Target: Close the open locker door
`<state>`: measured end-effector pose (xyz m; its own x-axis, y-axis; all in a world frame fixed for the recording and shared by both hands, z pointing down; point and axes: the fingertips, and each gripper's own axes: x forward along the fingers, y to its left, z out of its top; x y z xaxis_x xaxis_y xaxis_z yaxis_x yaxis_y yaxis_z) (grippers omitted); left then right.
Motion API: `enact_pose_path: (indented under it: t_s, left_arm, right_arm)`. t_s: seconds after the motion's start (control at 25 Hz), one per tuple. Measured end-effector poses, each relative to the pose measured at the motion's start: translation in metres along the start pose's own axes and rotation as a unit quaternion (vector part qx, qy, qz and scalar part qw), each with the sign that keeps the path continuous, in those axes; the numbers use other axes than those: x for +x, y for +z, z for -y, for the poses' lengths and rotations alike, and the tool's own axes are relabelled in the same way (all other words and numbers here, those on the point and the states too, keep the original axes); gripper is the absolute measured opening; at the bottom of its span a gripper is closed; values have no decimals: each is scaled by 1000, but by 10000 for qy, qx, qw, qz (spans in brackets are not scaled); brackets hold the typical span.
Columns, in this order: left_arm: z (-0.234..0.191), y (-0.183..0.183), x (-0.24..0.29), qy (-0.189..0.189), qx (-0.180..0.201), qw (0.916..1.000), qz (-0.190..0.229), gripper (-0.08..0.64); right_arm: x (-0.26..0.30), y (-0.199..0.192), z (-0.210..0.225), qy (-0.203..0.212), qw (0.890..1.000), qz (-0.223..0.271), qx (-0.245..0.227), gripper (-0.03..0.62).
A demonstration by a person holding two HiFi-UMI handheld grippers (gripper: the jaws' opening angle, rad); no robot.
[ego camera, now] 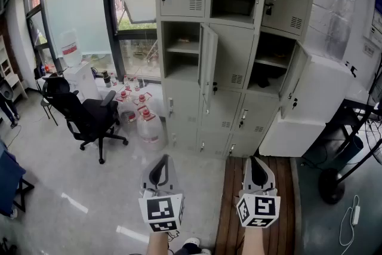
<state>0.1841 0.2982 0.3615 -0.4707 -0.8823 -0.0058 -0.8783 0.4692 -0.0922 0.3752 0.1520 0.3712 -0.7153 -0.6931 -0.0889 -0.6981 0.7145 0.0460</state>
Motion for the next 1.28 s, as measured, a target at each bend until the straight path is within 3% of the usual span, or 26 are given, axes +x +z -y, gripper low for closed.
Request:
enact_pose_path:
  t_s: [0.44, 0.8, 0.84, 0.88, 0.92, 1.28]
  left_arm:
    - [-1, -1, 6, -36, 2, 10000, -23, 3]
    - [-20, -7, 22, -35, -29, 10000, -34, 3]
    - [-23, -7, 25, -44, -25, 10000, -33, 3]
    - [-25, -8, 28, -53, -18, 10000, -34, 3]
    - [-28, -9, 31, -63, -10, 10000, -32, 3]
    - [-46, -13, 59, -201, 42, 9998, -47, 2]
  right_arm:
    - [7, -4, -2, 30, 10000, -52, 29, 18]
    - [30, -4, -25, 283, 9996, -52, -36, 25]
    - [35, -5, -30, 373, 9993, -46, 3, 61]
    - [39, -5, -35, 477, 9988, -46, 43, 161]
    - [43, -6, -40, 556, 9984, -44, 69, 196]
    - [73, -13, -55, 524, 9985, -121, 56, 201]
